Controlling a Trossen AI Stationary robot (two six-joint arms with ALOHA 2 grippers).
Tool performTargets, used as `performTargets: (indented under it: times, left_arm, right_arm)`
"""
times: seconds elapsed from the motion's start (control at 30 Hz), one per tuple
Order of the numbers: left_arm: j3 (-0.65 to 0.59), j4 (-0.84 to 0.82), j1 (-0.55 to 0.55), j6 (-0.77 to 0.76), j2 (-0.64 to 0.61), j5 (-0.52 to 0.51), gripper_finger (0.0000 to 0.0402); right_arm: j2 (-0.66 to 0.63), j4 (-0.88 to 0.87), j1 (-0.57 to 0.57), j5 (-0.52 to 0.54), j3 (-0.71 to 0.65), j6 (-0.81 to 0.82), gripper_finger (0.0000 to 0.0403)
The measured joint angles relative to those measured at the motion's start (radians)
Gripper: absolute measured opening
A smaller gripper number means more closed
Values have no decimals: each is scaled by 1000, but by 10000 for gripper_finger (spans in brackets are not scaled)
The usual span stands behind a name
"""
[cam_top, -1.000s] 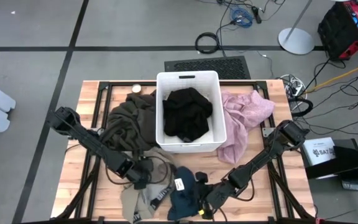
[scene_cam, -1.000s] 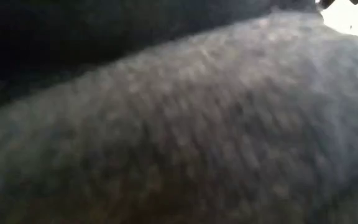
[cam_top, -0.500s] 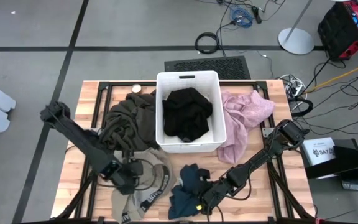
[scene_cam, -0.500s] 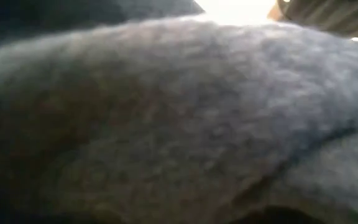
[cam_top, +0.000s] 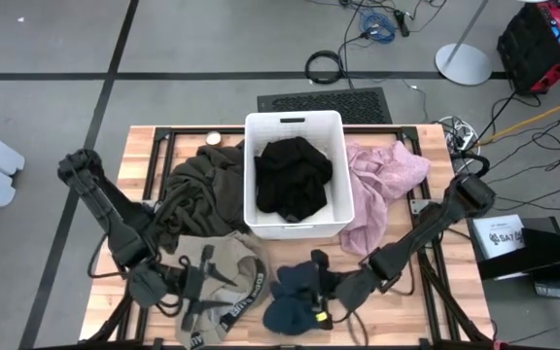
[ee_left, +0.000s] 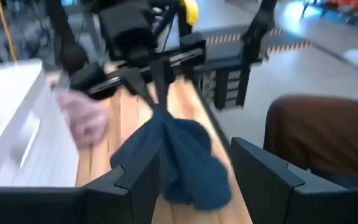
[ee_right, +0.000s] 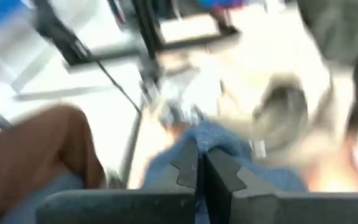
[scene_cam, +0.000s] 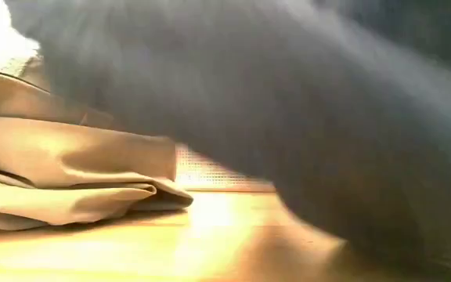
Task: Sort clothes
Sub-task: Put the blue shorts into the laundry bin
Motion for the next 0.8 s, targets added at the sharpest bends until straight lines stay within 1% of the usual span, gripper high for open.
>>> performTargets:
  times: [0.13, 0.3, 0.4, 0.47, 0.6, 0.67, 0.73, 0.8]
  left_arm:
    - [0, 125, 39, 58, 44, 1, 200]
    - [-2, 195, 114, 58, 102, 2, 200]
    - [-2, 225, 157, 58, 135, 3, 200]
    - [-2, 232, 180, 57, 154, 16, 200]
    - [-2, 259, 227, 32, 192, 106, 200]
    - [-2, 280, 245, 13, 209, 129, 199]
    - [-2, 287, 255, 7, 218, 132, 190]
    - [-2, 299, 260, 8, 224, 132, 164]
  right_arm:
    - [-62, 141, -33, -55, 0, -139, 1]
    - [-107, 259, -88, -150, 0, -244, 0]
    - [-111, 267, -107, -184, 0, -251, 0]
    - [-111, 261, -111, -183, 0, -251, 0]
    - [-111, 251, -111, -181, 0, -250, 0]
    - [-111, 251, -111, -181, 0, -251, 0]
    - [-111, 249, -111, -181, 0, -250, 0]
    - [-111, 237, -110, -181, 0, -250, 0]
